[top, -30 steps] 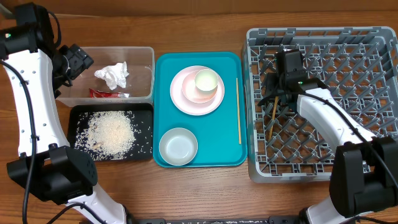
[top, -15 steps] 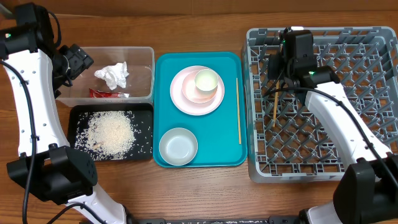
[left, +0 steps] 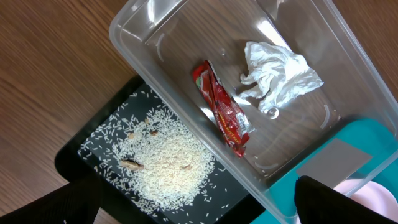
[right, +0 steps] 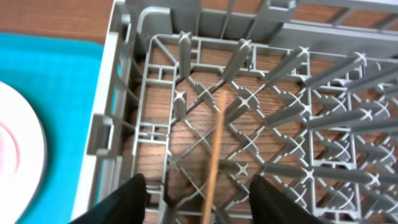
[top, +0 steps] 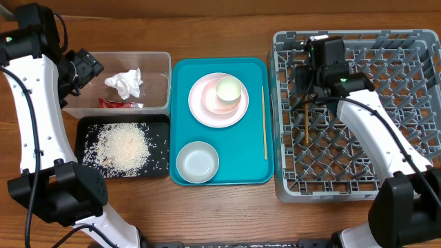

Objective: Sort waste into correct bins and load items into the dishwasher
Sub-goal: 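Raise the right gripper and move it back over the teal tray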

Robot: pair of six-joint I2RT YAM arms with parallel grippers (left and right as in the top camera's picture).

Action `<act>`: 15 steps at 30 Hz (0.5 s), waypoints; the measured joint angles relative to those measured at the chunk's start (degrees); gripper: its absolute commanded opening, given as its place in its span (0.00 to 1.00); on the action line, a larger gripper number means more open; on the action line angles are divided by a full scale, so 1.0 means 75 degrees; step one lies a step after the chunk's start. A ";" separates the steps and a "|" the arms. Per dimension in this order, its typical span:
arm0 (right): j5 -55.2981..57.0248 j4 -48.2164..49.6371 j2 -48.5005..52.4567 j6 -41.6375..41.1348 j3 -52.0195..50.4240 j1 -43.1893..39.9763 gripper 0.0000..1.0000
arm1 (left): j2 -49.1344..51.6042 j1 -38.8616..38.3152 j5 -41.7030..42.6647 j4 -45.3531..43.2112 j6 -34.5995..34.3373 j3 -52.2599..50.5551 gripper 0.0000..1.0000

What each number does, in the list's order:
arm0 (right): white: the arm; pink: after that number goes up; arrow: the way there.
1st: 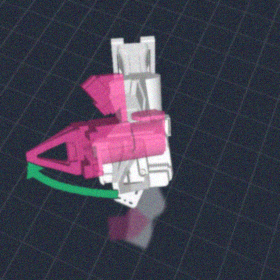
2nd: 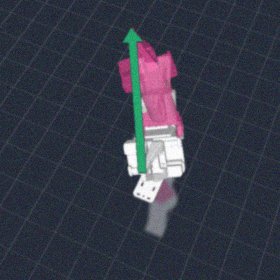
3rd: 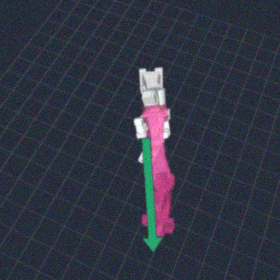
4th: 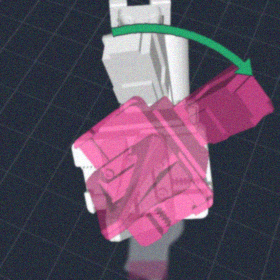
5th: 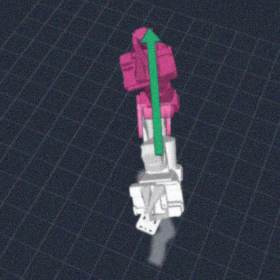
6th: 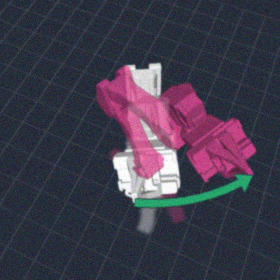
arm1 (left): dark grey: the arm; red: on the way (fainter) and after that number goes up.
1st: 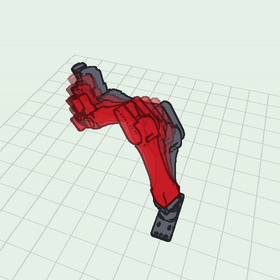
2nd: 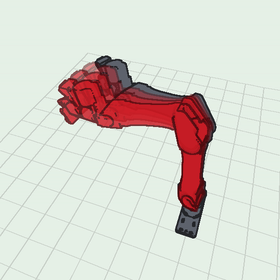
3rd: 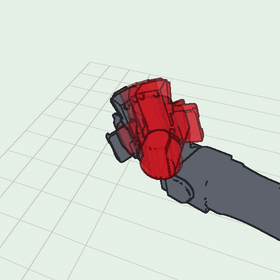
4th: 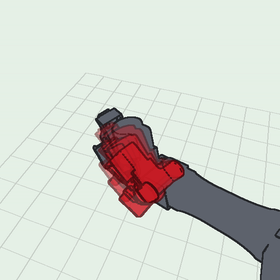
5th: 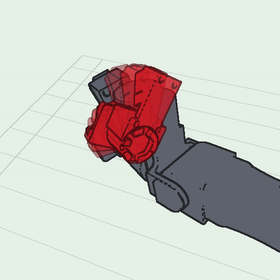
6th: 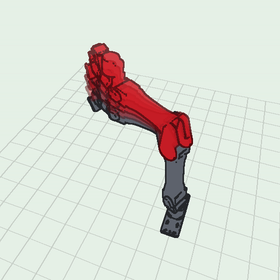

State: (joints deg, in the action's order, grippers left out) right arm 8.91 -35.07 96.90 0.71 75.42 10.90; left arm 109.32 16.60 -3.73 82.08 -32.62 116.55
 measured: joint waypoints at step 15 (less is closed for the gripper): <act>-0.0315 -0.0117 -0.0035 -0.0082 0.0000 0.0554 0.57 | 0.0000 0.0000 -0.0003 0.0000 0.0003 0.0000 1.00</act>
State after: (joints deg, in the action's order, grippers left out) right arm 6.55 -35.94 96.64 0.10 75.42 15.05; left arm 109.32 16.60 -3.75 82.08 -32.60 116.55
